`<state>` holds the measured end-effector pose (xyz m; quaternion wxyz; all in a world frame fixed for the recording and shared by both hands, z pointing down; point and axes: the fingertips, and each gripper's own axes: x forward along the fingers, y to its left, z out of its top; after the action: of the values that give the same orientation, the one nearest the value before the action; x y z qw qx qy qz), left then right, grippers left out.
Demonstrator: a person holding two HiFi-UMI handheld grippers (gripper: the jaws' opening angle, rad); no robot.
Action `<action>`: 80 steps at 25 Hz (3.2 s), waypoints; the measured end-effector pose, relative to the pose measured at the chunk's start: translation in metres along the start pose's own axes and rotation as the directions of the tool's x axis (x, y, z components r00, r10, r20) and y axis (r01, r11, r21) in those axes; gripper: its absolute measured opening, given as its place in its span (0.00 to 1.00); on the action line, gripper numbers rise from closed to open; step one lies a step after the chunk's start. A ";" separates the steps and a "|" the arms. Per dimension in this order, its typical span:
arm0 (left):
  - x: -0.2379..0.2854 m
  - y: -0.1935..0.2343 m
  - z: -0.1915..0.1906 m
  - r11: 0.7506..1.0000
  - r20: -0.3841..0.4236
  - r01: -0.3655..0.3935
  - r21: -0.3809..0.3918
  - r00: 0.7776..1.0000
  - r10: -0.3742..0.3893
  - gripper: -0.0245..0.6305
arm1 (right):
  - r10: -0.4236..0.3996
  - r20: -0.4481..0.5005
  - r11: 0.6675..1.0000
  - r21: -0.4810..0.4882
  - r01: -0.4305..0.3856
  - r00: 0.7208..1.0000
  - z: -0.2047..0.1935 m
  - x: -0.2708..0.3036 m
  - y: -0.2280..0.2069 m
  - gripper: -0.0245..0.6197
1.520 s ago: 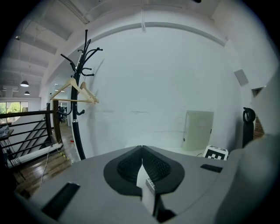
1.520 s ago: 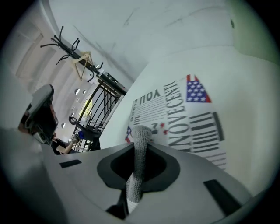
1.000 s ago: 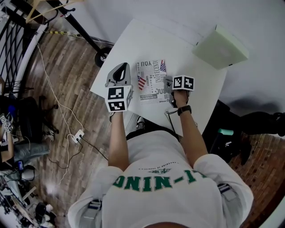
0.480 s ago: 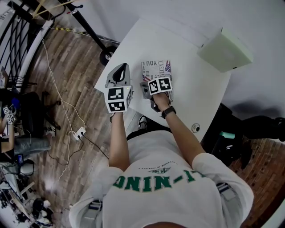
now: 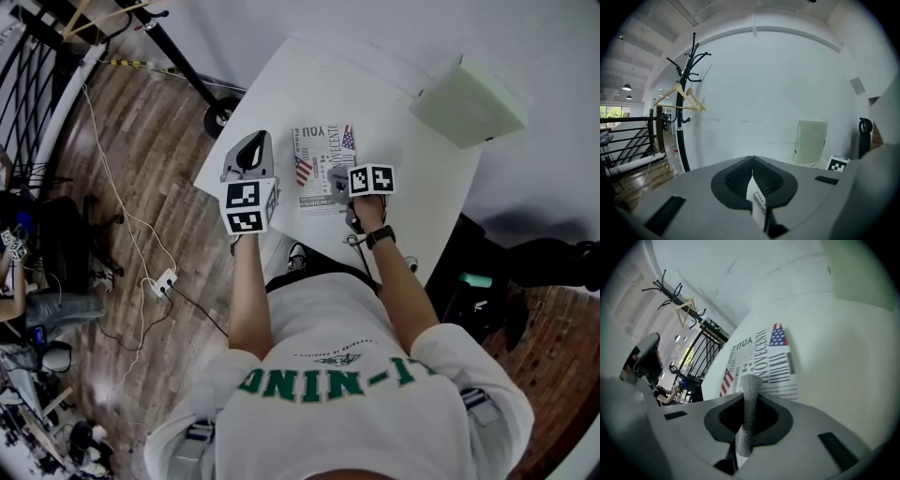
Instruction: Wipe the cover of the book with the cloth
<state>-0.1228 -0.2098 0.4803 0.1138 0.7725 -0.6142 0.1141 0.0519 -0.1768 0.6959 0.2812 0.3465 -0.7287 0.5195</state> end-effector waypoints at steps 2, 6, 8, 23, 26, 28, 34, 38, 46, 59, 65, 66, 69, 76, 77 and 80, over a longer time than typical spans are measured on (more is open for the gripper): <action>0.001 -0.001 0.001 1.000 0.004 0.003 -0.003 1.000 -0.003 0.06 | -0.036 0.034 0.999 0.036 0.035 0.999 0.005 -0.017 -0.024 0.09; 0.002 -0.005 0.001 1.000 0.009 0.010 -0.005 1.000 -0.010 0.06 | -0.070 0.076 0.994 0.085 0.064 0.995 0.009 -0.037 -0.050 0.09; 0.002 -0.009 0.001 1.000 0.009 0.016 -0.002 1.000 -0.016 0.06 | -0.099 0.078 0.993 0.070 0.093 0.992 0.009 -0.038 -0.052 0.09; -0.020 0.005 0.004 0.999 0.019 -0.036 -0.011 0.999 0.036 0.06 | 0.099 -0.148 0.978 -0.170 -0.124 0.984 -0.047 0.053 0.099 0.09; -0.023 0.009 0.008 0.999 0.030 -0.043 -0.012 0.999 0.043 0.06 | 0.090 -0.146 0.980 -0.162 -0.113 0.985 -0.048 0.050 0.092 0.09; -0.022 0.009 0.009 0.999 0.034 -0.043 -0.014 0.998 0.043 0.06 | 0.084 -0.123 0.986 -0.130 -0.100 0.989 -0.045 0.042 0.078 0.09; -0.015 -0.003 0.008 1.000 0.033 -0.012 -0.012 0.999 0.012 0.06 | 0.021 -0.016 1.000 -0.006 -0.021 1.000 -0.028 -0.003 0.010 0.09; -0.011 -0.013 0.012 1.000 0.040 0.014 -0.007 0.999 -0.013 0.06 | -0.045 0.053 0.997 0.071 0.042 0.998 -0.017 -0.036 -0.036 0.09; -0.012 -0.015 0.011 1.000 0.041 0.017 -0.007 0.999 -0.016 0.06 | -0.114 0.083 0.990 0.090 0.106 0.990 -0.014 -0.050 -0.054 0.09; -0.021 -0.006 0.009 1.000 0.035 -0.017 -0.005 0.999 0.017 0.06 | 0.111 -0.141 0.982 -0.133 -0.130 0.984 -0.068 0.042 0.089 0.09; -0.020 -0.003 0.009 1.000 0.037 -0.016 -0.010 0.999 0.017 0.06 | 0.056 -0.071 0.996 -0.061 -0.060 0.996 -0.053 0.006 0.033 0.09; -0.020 -0.003 0.010 1.000 0.039 -0.015 -0.012 0.999 0.015 0.06 | 0.039 -0.053 0.998 -0.042 -0.041 0.998 -0.050 -0.003 0.020 0.09; -0.017 -0.006 0.012 1.000 0.044 -0.003 -0.012 0.999 0.003 0.06 | -0.013 0.003 1.000 0.024 0.013 1.000 -0.042 -0.029 -0.016 0.09; -0.012 -0.021 0.014 1.000 0.049 0.030 -0.003 0.998 -0.030 0.06 | -0.062 0.055 0.995 0.080 0.057 0.997 -0.039 -0.053 -0.049 0.09; -0.013 -0.022 0.015 0.999 0.050 0.032 -0.002 0.998 -0.031 0.06 | -0.074 0.054 0.995 0.072 0.070 0.996 -0.039 -0.054 -0.049 0.09; -0.016 -0.020 0.015 1.000 0.052 0.027 0.000 0.998 -0.027 0.06 | -0.069 0.041 0.997 0.040 0.067 0.997 -0.040 -0.047 -0.037 0.09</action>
<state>-0.1061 -0.1959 0.4601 0.0997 0.7833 -0.6067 0.0922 0.1118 -0.1370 0.6931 0.2764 0.3876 -0.7120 0.5162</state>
